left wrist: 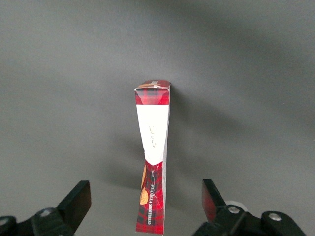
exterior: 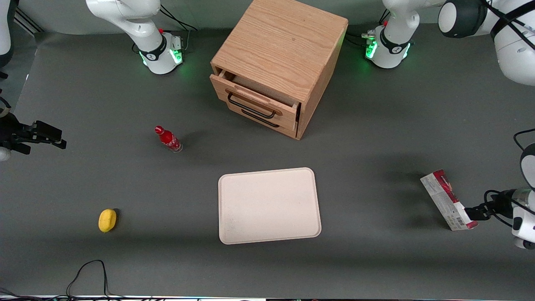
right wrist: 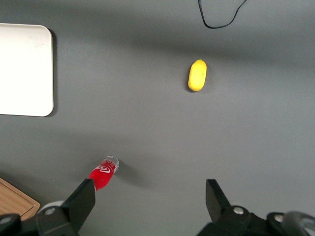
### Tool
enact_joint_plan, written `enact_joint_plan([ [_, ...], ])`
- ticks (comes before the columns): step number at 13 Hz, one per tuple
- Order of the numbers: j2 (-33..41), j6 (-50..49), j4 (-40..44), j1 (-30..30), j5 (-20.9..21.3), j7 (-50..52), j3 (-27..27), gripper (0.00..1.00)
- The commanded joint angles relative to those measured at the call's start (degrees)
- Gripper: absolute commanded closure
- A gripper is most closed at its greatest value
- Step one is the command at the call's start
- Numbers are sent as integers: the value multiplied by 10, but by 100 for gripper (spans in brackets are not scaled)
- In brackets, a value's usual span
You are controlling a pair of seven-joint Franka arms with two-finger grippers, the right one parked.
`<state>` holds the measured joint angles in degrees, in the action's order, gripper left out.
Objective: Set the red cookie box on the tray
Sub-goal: 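Close the left gripper on the end of the cookie box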
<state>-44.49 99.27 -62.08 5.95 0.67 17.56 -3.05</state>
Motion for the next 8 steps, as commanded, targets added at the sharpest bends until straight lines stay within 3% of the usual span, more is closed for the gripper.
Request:
enact_joint_plan([
  [1,1,75,-49,-2,-2,20,1,0],
  [8,-4,174,-152,2,-2,23,1,0],
])
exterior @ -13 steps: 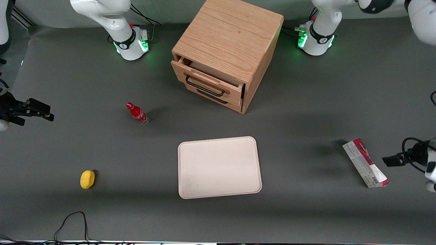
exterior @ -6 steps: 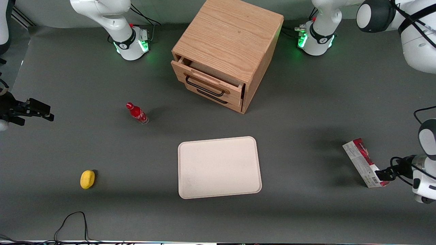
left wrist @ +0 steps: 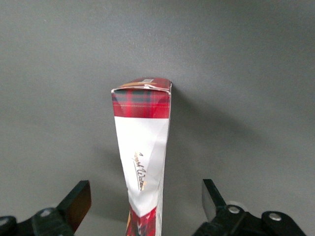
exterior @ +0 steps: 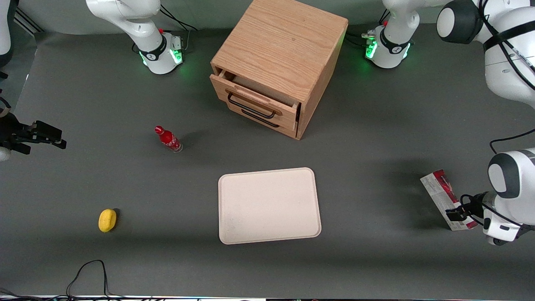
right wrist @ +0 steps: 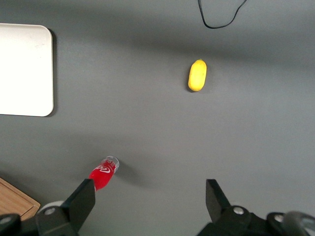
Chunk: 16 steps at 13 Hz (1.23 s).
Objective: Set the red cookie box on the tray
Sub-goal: 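Close the left gripper on the end of the cookie box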
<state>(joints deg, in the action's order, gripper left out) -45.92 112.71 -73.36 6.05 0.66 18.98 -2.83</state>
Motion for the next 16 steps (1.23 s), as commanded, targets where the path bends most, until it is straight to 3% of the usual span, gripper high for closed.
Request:
enact_joint_plan([
  [1,11,60,-54,2,-2,9,-1,0],
  [8,11,63,-56,5,-1,1,-1,1],
  [9,11,62,-56,5,1,-19,-1,72],
  [10,11,59,-56,2,0,-53,-1,100],
  [16,10,63,-56,4,0,-66,-1,100],
])
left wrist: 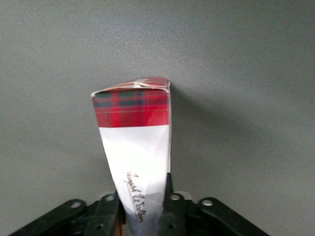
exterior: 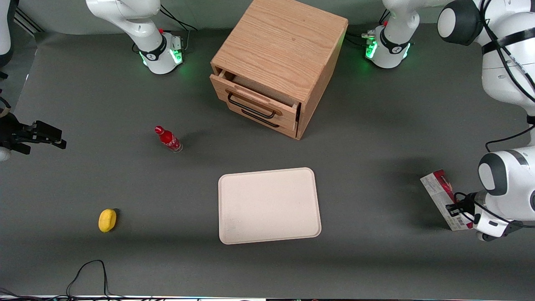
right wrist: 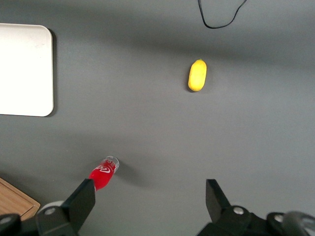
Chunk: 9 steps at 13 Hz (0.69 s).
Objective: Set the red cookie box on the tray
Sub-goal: 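Close the left gripper on the end of the cookie box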
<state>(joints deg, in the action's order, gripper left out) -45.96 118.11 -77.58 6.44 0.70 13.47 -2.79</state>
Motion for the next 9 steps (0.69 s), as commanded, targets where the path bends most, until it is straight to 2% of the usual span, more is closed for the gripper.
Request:
enact_joint_plan([
  [1,11,8,-14,0,0,-12,-1,100],
  [5,41,-56,-8,-13,6,-15,-1,100],
  [9,151,-191,-7,-33,4,-46,1,100],
])
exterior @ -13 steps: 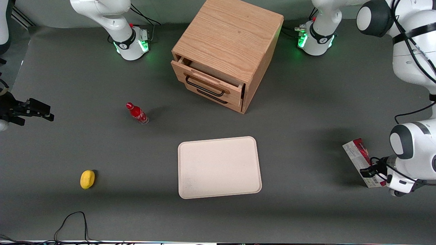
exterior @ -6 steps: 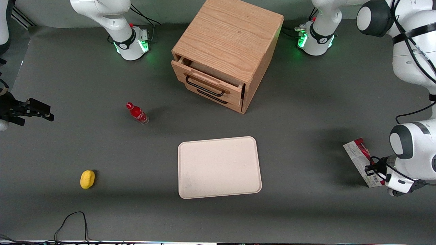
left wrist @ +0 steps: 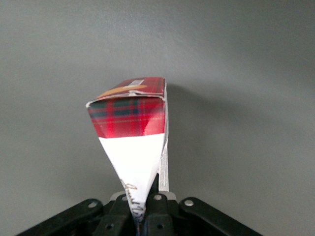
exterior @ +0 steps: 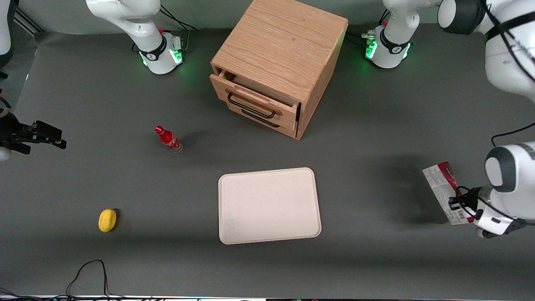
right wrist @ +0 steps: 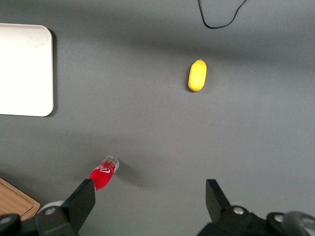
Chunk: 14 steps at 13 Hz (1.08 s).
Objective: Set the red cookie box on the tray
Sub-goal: 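Lift the cookie box and carry it toward the white tray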
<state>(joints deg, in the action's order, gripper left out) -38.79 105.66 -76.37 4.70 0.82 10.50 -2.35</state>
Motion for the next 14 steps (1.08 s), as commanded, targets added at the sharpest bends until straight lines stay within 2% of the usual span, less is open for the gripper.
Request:
enact_joint_plan([
  [1,110,-101,-18,-23,1,-16,-4,100],
  [5,215,-241,-6,-26,-6,-16,23,100],
  [8,283,-300,-16,-26,-43,-16,23,100],
  [11,311,-292,-43,-36,-50,-15,30,100],
  [14,283,-262,-34,-79,-51,-2,49,100],
])
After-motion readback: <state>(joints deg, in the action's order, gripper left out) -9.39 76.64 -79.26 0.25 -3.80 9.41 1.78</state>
